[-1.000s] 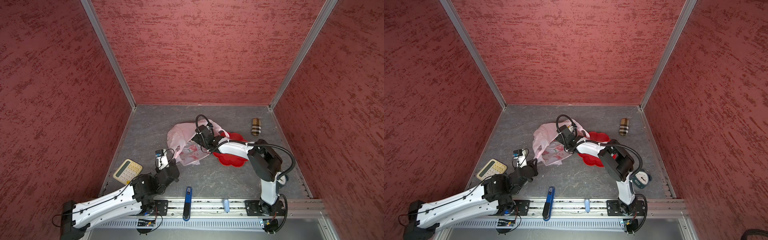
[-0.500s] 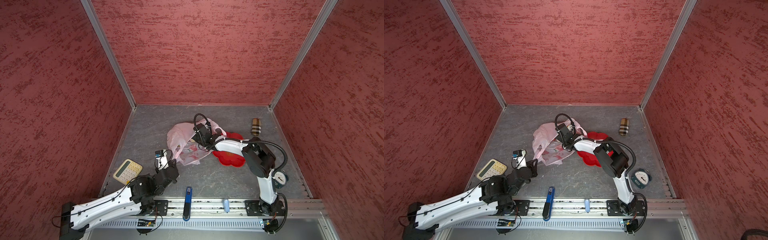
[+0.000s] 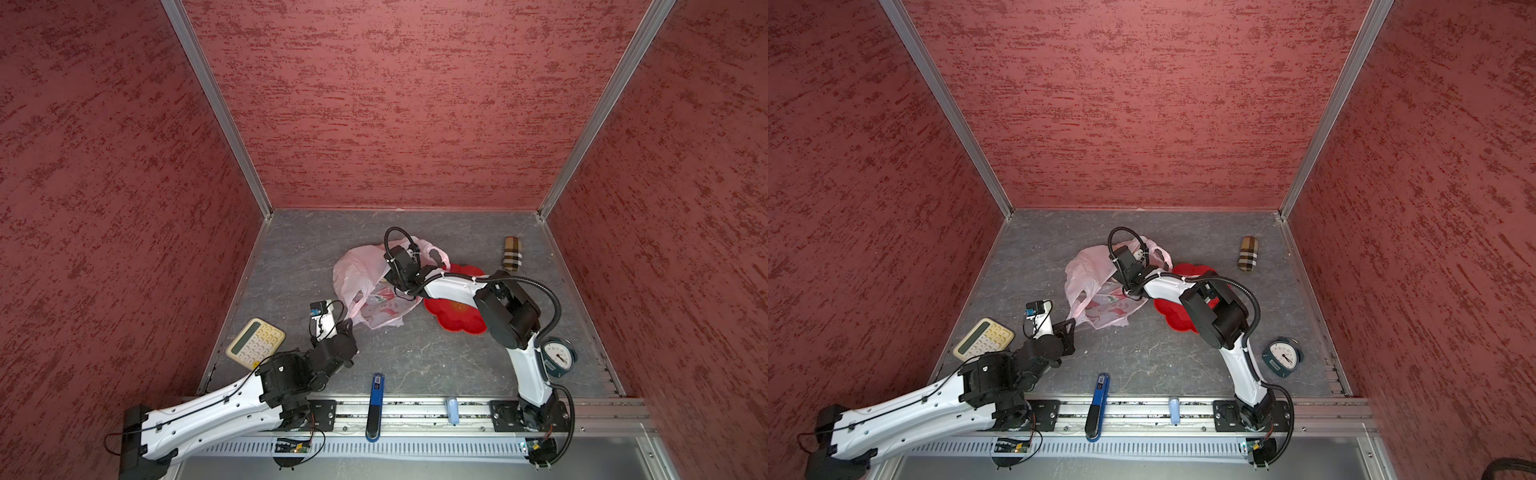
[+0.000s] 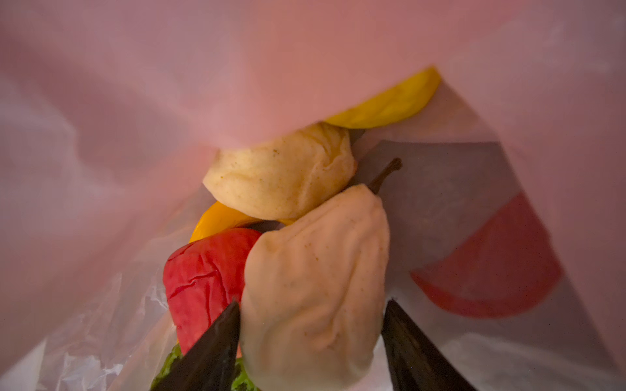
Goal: Take fruits out of the plastic bag
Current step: Pick up the fruit from the plastic bag.
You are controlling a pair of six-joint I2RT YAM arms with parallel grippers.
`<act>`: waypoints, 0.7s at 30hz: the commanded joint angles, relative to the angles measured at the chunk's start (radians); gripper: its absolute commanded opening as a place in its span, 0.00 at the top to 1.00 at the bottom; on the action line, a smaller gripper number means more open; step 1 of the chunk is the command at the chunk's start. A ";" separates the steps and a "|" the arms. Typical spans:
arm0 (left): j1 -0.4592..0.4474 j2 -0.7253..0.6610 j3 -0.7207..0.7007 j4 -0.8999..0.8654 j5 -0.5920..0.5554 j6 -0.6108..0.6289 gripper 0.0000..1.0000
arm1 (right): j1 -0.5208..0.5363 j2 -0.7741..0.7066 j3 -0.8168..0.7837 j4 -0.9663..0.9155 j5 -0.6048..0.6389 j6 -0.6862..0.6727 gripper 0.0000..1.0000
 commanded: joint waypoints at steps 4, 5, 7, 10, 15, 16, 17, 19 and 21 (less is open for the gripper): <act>-0.003 -0.021 -0.009 -0.014 -0.004 0.013 0.77 | -0.014 0.024 0.019 -0.010 -0.021 0.023 0.37; -0.002 -0.023 -0.008 -0.016 -0.005 0.012 0.77 | -0.014 0.025 0.017 -0.006 -0.021 0.023 0.37; -0.003 -0.028 -0.007 -0.019 -0.008 0.014 0.77 | -0.015 0.024 0.012 0.007 -0.027 0.024 0.40; -0.002 -0.031 -0.006 -0.020 -0.013 0.013 0.77 | -0.017 0.025 -0.002 0.031 -0.036 0.025 0.49; 0.000 -0.029 0.000 -0.016 -0.049 0.017 0.77 | -0.017 -0.010 -0.048 0.105 -0.045 0.011 0.61; 0.002 -0.029 -0.001 -0.012 -0.059 0.023 0.77 | -0.017 -0.020 -0.056 0.113 -0.047 0.007 0.63; 0.007 -0.028 -0.002 0.000 -0.070 0.033 0.76 | -0.017 -0.032 -0.064 0.119 -0.047 -0.003 0.65; 0.026 -0.027 -0.001 0.027 -0.080 0.061 0.76 | -0.015 -0.056 -0.073 0.115 -0.044 -0.023 0.67; 0.068 -0.022 -0.003 0.079 -0.067 0.106 0.76 | -0.012 -0.087 -0.091 0.115 -0.044 -0.044 0.69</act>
